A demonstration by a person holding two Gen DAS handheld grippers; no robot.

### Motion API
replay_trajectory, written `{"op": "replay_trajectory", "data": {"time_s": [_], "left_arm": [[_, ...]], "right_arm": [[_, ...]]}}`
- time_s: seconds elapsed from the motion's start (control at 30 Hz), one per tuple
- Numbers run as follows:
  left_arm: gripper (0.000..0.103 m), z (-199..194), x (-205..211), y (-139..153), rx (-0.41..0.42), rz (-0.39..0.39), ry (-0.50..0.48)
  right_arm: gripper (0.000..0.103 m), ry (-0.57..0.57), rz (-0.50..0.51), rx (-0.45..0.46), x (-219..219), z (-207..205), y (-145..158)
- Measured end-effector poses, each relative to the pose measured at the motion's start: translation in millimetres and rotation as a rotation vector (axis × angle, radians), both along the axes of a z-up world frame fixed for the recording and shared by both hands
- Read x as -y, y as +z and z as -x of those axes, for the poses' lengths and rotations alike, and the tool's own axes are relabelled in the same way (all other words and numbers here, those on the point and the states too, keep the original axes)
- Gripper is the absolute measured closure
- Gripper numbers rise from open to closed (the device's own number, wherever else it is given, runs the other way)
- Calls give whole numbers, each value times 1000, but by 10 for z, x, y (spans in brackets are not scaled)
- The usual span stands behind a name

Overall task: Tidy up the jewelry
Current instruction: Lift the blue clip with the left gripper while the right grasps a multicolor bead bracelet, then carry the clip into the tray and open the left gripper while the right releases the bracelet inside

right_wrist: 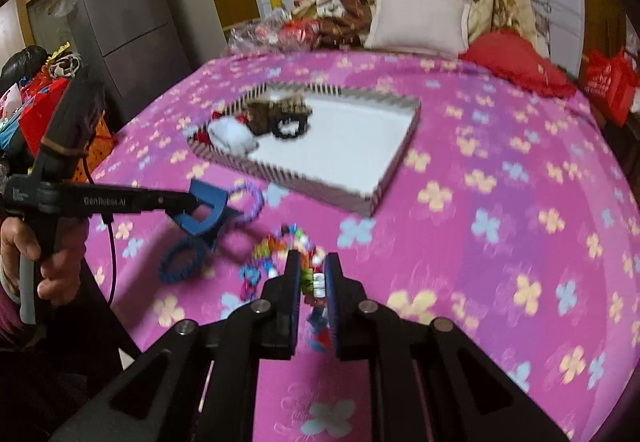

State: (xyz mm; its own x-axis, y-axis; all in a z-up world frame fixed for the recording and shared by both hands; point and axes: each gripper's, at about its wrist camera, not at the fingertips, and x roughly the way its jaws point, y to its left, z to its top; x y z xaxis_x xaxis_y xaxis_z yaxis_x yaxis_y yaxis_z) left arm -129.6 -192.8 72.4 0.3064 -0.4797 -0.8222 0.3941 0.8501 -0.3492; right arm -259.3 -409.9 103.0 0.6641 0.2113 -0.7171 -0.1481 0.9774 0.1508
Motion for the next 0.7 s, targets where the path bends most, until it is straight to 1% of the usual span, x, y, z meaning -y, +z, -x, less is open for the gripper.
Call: {"op": "replay_trajectory", "data": {"time_s": [0.17,0.4,0.7], "left_arm": [[95,-31,-60,80,8,11,17],[95,-146,-108,229,43,12,51],[95,-513,-171,359,71,6,115]], "right_arm": [[91,2,18,47,-5,-117,218],[91,10,30,69,-31,-403,362],[91,48,37,77,-176,-917,477]]}}
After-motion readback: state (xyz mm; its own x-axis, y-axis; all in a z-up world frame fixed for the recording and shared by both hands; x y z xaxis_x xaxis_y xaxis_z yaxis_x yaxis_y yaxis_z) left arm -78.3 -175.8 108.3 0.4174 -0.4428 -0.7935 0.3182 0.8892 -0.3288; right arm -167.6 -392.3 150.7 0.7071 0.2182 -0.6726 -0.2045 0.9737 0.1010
